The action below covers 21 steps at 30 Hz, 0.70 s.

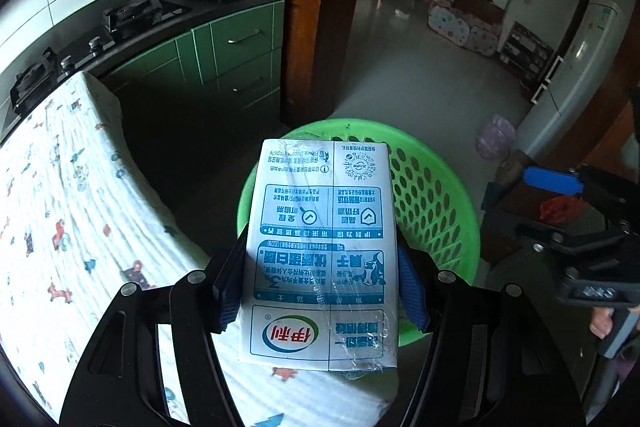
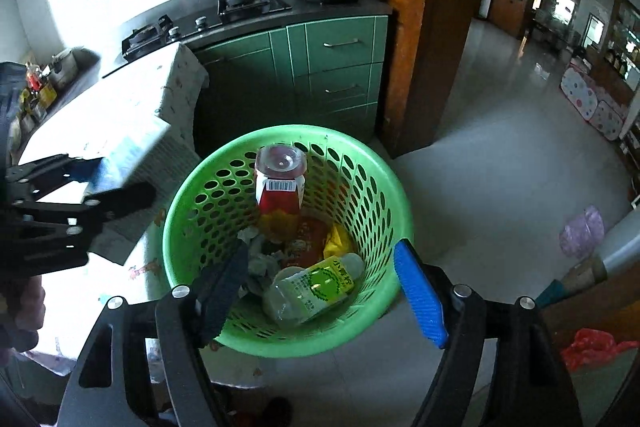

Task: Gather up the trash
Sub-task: 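Open both grippers over the basket to drop the carton and bottle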

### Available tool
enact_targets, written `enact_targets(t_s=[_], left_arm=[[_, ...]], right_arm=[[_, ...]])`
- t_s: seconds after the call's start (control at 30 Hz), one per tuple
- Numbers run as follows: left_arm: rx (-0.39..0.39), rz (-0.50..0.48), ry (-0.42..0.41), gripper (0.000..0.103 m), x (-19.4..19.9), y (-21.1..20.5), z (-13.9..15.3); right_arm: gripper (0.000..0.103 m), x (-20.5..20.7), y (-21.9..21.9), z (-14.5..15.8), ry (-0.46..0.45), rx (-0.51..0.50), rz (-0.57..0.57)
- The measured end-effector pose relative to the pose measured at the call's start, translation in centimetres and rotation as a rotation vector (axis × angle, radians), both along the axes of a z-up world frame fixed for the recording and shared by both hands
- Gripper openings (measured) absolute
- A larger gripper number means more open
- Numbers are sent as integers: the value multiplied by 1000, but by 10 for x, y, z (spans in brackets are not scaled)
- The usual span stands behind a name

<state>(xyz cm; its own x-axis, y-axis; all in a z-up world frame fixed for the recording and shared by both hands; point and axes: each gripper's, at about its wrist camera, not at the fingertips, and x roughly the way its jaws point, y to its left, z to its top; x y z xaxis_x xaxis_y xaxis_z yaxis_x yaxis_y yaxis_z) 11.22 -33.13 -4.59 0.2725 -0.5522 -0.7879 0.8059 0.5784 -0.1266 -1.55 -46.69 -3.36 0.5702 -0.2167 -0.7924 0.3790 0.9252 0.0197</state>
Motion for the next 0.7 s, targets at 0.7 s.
enact_targets(t_s=[0.7], left_arm=[[-12, 71, -44, 84, -18, 36, 15]], right_arm=[[81, -26, 48, 16, -83, -7, 51]])
